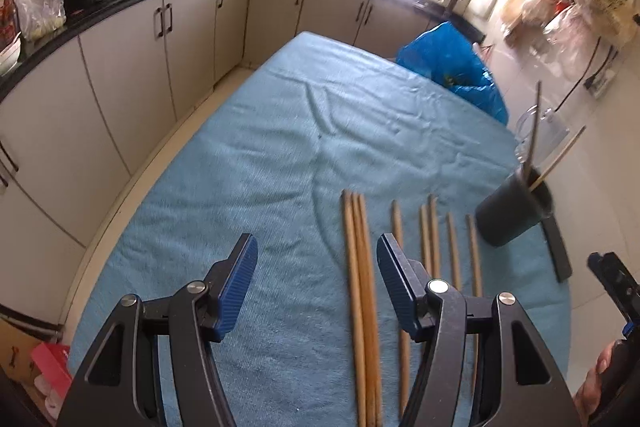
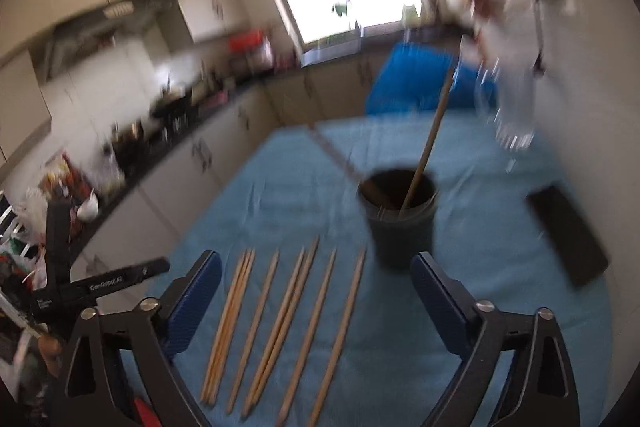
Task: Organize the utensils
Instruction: 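Open both tools to drop the chopsticks into the black cup, then grasp a chopstick from the row with the right tool while the left tool grasps another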
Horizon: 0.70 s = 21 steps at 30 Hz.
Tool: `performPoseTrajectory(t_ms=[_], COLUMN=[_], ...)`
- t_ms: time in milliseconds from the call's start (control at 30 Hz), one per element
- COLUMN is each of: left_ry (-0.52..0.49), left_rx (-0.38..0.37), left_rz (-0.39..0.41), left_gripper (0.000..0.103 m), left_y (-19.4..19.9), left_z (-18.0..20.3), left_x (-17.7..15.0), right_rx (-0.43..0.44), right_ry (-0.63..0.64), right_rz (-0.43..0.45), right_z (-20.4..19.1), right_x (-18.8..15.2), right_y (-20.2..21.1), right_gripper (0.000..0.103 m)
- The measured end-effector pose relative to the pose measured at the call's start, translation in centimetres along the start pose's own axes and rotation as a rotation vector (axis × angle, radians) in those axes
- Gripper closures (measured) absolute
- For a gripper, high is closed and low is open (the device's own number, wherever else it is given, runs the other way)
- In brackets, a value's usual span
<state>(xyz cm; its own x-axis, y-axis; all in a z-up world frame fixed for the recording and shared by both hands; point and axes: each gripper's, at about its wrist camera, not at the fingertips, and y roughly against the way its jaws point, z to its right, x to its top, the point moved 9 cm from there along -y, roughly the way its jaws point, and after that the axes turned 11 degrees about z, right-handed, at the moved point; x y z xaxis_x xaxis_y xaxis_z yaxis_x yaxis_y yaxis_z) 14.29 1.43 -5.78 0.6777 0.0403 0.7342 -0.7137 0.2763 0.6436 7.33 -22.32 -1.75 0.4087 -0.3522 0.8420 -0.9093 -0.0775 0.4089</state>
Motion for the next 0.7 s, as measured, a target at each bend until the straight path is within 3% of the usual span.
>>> performPoseTrajectory(t_ms=[133, 233, 333, 400, 433, 467, 700], left_ry=[-0.009, -0.095, -0.127, -0.135, -0.136, -0.124, -0.118], left_rx=[-0.008, 0.014, 0.066, 0.061, 0.05, 0.023, 0.018], left_rz=[-0.009, -0.065, -0.064, -0.093, -0.105, -0.121, -0.133], left_gripper=[0.042, 0.042, 0.042, 0.042, 0.042, 0.042, 0.042], left_y=[-0.9, -1.7, -1.9, -2.4, -2.5, -2.6, -2.3], left_z=[0.2, 0.2, -0.5, -0.7, -0.7, -0.7, -1.2], left_x=[-1.0, -1.8, -2.1, -2.7, -2.9, -3.2, -3.3], right_rx=[-0.026, -0.045, -0.077, -0.104, -0.13, -0.147, -0.223], right_ry=[-0.054, -0.083, -0.067, -0.061, -0.059, -0.059, -0.064], right_rz=[-0.167, -0.263, -0.293, -0.31, -0.319, -0.329, -0.37], right_z=[0.1, -0.3, -0.6, -0.7, -0.6, -0.7, -0.3], right_x=[-3.0, -4.5, -5.2, -5.5, -5.6, -5.8, -5.7], right_y=[-3.5, -6.3, -7.9, -9.3, -10.1, -10.8, -15.2], right_gripper=[0.037, 0.044, 0.044, 0.054, 0.068, 0.073, 0.074])
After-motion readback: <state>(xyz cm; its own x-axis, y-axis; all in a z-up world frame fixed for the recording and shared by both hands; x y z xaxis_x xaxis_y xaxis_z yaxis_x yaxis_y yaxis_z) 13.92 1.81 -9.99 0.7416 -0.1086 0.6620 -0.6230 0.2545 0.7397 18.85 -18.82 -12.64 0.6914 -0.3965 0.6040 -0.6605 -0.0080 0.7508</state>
